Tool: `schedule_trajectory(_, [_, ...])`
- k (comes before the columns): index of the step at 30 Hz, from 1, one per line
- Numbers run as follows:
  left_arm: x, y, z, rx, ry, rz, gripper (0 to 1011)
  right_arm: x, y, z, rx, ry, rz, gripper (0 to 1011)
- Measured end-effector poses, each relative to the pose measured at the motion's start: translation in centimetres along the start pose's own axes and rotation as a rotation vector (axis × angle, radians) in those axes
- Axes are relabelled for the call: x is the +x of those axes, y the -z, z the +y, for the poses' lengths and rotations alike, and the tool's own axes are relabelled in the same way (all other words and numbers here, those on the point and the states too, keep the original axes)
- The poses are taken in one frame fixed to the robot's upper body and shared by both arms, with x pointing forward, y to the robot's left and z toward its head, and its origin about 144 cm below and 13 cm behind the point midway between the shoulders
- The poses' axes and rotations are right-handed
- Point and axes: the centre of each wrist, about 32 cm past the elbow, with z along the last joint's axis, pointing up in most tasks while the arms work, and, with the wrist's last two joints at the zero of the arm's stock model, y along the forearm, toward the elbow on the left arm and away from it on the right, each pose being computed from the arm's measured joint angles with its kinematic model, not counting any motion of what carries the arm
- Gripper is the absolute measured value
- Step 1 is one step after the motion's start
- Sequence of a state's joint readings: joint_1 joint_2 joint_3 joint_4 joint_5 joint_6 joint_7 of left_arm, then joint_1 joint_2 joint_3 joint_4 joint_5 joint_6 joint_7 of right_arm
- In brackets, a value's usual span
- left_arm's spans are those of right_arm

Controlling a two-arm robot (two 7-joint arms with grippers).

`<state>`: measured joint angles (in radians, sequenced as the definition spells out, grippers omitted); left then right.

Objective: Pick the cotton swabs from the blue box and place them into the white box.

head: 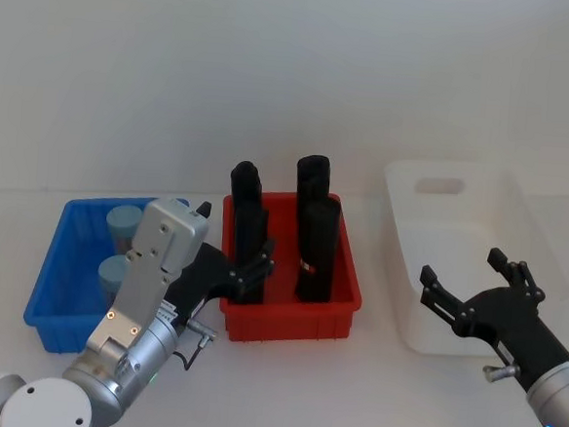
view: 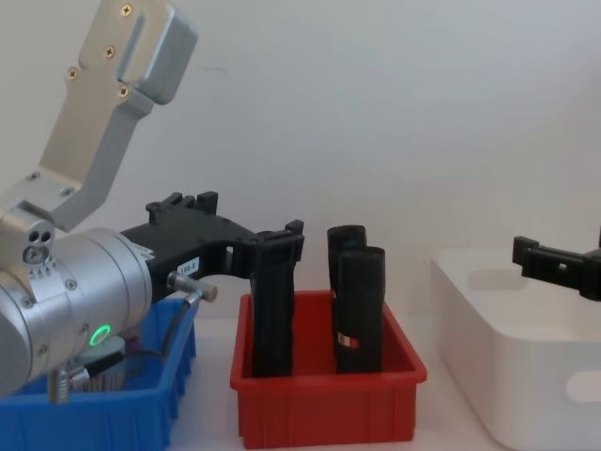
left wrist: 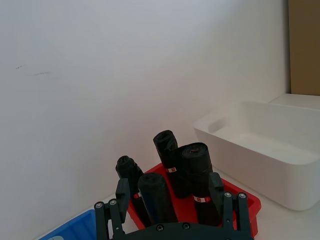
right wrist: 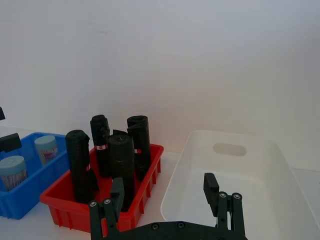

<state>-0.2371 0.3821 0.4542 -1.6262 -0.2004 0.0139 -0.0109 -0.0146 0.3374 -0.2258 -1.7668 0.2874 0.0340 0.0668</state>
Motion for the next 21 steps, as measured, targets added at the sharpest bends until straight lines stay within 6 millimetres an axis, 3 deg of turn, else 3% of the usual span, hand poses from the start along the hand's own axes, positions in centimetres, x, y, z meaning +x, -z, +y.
schedule_trajectory(21, [0.00, 0.00, 0.00, 0.000, 0.000, 0.000, 1004, 0.00, 0.00, 0.00, 0.000, 0.000, 0.000, 1001])
